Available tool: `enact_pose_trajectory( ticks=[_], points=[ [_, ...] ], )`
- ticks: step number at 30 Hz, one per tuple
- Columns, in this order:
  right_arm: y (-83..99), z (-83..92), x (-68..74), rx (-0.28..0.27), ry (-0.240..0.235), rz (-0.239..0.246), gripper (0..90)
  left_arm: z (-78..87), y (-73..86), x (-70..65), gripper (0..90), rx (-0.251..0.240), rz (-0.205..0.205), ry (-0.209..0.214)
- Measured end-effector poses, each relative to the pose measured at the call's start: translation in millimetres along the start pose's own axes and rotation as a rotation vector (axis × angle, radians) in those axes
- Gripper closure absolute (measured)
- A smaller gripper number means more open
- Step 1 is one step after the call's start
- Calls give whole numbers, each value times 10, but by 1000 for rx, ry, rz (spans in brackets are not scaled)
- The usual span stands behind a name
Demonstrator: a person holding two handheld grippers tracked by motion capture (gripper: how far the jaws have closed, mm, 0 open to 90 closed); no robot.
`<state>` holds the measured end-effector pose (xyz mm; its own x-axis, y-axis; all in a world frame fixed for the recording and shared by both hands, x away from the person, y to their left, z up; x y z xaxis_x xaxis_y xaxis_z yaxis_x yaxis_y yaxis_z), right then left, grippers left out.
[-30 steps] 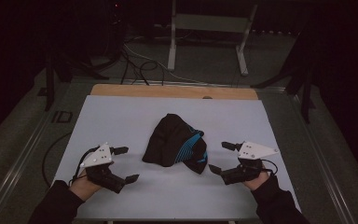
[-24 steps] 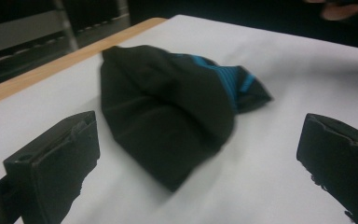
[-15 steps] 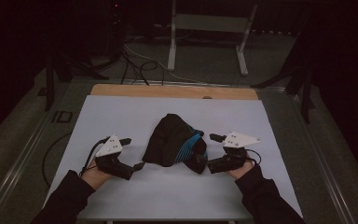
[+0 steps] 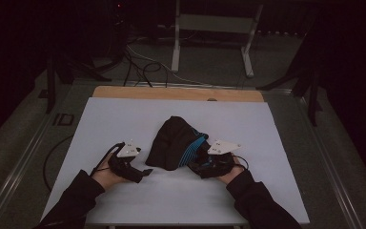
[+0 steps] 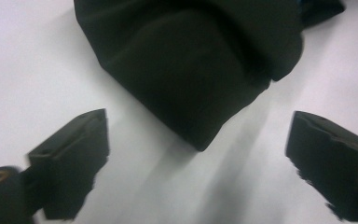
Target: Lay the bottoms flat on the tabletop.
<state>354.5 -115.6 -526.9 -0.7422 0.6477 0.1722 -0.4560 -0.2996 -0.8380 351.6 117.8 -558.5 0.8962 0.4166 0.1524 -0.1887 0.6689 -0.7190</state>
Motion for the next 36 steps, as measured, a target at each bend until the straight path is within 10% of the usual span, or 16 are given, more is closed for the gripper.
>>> enact_pose_trajectory(
  ticks=[12,16,30,36],
  points=[
    [125,-150,-103,46,101,48,575,-207,72,-14,478,71,1,15],
    [136,-151,-125,56,124,93,886,-211,44,19,741,64,24,1],
    [76,121,-107,29,99,102,900,161,-26,120,866,17,-2,-80],
    [169,297,-63,47,74,109,900,591,36,138,866,-15,-2,-128]
  ],
)
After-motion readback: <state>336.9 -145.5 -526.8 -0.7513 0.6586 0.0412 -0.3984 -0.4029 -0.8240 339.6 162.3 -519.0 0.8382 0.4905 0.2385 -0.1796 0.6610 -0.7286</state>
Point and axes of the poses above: each handheld gripper's, and its own axes: z roughly backward along the jaws, y roughly out of its underside, x roughly to its left, the point moved 8 cm from there along -z, roughly forward along the jaws, and after that the axes turned 12 degrees about -z, right-handed, at the moved point
